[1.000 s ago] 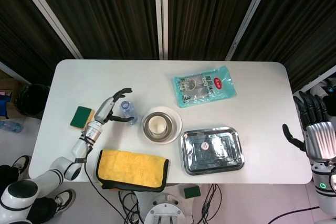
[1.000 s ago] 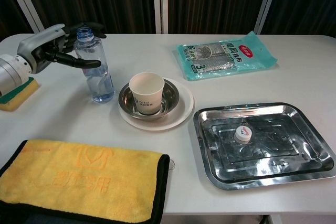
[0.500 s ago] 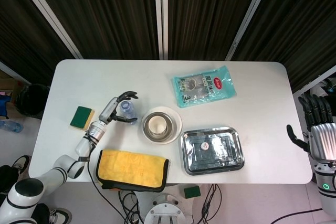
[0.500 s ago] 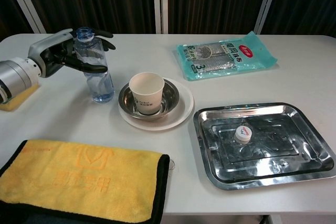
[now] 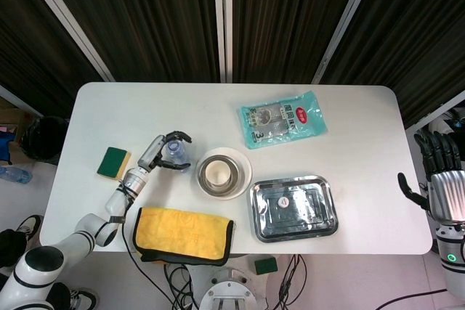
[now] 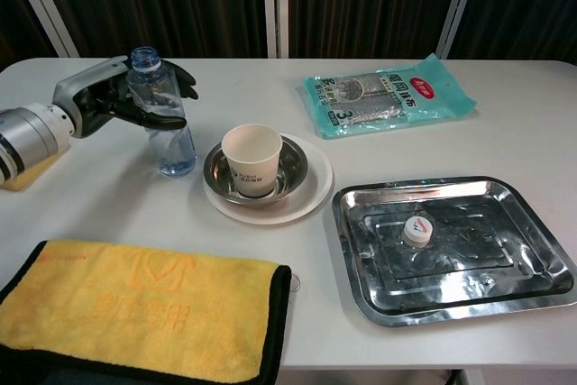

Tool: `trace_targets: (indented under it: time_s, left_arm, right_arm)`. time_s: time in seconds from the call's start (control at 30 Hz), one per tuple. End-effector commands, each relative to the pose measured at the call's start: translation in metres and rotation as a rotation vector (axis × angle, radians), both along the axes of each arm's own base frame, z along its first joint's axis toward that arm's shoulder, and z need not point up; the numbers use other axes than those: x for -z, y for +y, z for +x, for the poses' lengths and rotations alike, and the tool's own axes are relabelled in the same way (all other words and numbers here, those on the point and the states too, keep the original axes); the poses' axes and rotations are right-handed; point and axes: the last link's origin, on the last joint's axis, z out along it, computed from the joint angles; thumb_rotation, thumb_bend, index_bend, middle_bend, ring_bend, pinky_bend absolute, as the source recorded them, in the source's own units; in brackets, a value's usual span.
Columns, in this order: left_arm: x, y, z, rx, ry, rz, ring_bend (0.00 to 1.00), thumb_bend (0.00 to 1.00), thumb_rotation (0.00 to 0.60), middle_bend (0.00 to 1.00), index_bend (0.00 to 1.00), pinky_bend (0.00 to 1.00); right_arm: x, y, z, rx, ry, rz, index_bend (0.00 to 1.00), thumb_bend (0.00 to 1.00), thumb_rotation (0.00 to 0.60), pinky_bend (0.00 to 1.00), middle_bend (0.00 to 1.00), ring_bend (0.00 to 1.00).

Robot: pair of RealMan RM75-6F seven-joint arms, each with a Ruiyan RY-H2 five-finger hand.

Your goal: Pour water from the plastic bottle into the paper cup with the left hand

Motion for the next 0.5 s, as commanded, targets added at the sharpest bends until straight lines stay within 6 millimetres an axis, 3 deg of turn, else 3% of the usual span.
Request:
trace_targets:
  time_s: [0.03, 0.5]
  left_arm:
    - [0.0006, -0.0002, -0.0018, -0.006, -0.002, -0.004, 0.24, 0.06, 0.6, 0.37, 0.37, 0.27]
    - [0.0001, 0.0017, -0.003, -0.004, -0.006, -0.001, 0.31, 0.11, 0.6, 0.48, 0.5, 0.37]
  right_arm:
    - [0.0002, -0.0001, -0.0003, 0.003, 0.001, 0.001, 0.0, 0.35, 0.6, 0.0, 0.0, 0.0]
    - [0.0022, -0.0016, -0.0006, 0.015, 0.006, 0.007, 0.0, 0.36, 0.6, 0.0, 0.0, 0.0]
